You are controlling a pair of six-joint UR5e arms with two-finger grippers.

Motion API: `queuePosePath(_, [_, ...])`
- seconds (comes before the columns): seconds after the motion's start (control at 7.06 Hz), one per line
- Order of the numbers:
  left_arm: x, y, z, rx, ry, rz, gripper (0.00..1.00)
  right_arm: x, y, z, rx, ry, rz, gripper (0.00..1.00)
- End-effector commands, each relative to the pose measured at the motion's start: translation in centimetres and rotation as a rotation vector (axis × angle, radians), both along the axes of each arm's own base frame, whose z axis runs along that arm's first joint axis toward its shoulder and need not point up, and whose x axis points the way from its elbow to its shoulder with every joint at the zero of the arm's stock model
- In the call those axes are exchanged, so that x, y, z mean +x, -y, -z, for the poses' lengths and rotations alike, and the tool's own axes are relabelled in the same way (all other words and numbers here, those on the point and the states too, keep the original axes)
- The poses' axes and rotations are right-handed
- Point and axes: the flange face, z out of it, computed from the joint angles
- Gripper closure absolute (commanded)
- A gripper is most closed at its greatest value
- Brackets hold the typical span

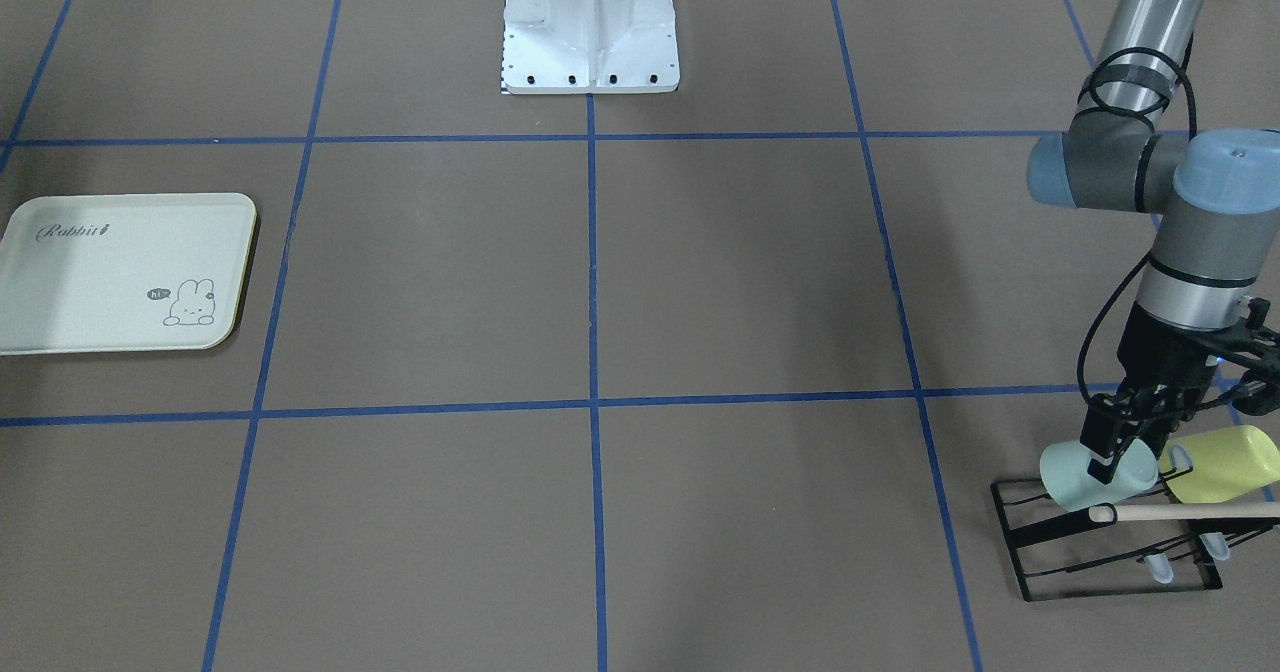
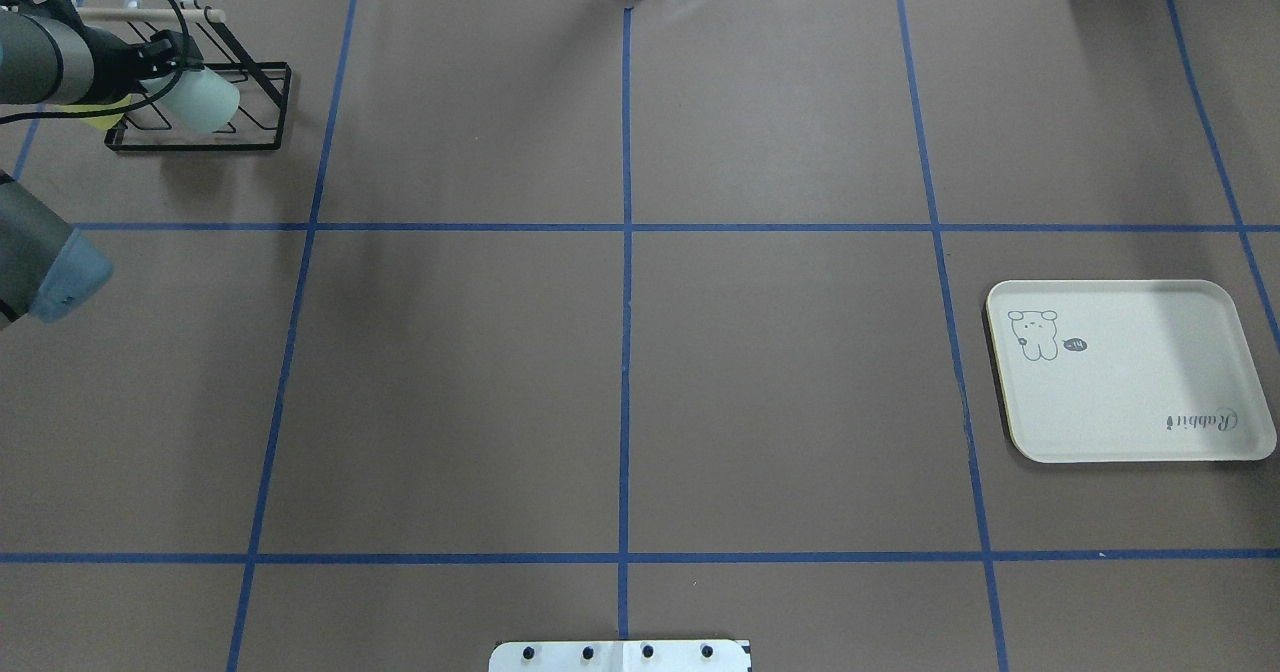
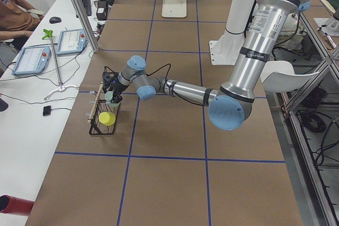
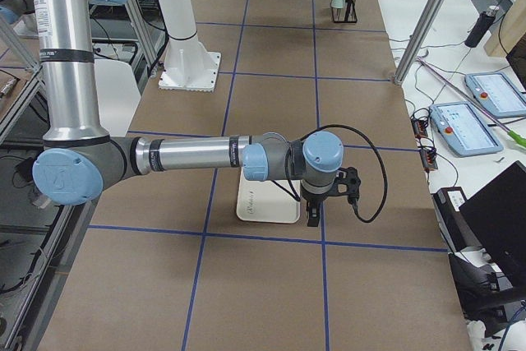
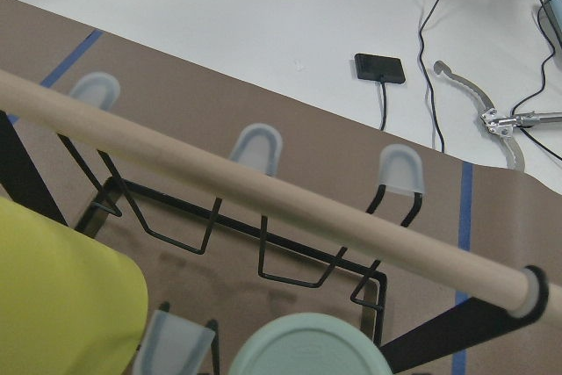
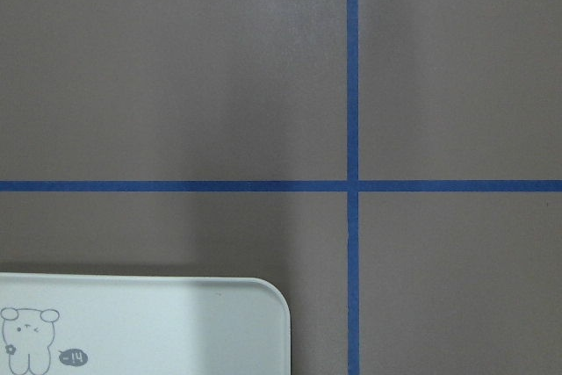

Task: Left arm grabs green cup and hands to right arm on tray

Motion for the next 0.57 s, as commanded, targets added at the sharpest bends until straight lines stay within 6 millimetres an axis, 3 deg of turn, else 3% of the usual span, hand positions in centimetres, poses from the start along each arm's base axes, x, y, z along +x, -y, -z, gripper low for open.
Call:
queuePosePath(0.0, [-0.3,-0.1,1.2,0.015,-0.013,-0.005,0.63,0.0,0.0,0.0,0.0,-0.001,0.0,0.0])
queuePosePath(0.14, [-0.5,-0.3,1.9,0.022,-0.016,-0.006,0.79,0.0,0.1,0.1,0.002,-0.001,0.001,0.0])
queuePosePath(0.42, [-1.8,-0.3,2.7,0.034,-0.024,-0.004,0.89,0.0,0.0,0.1,0.001,0.001,0.0,0.0])
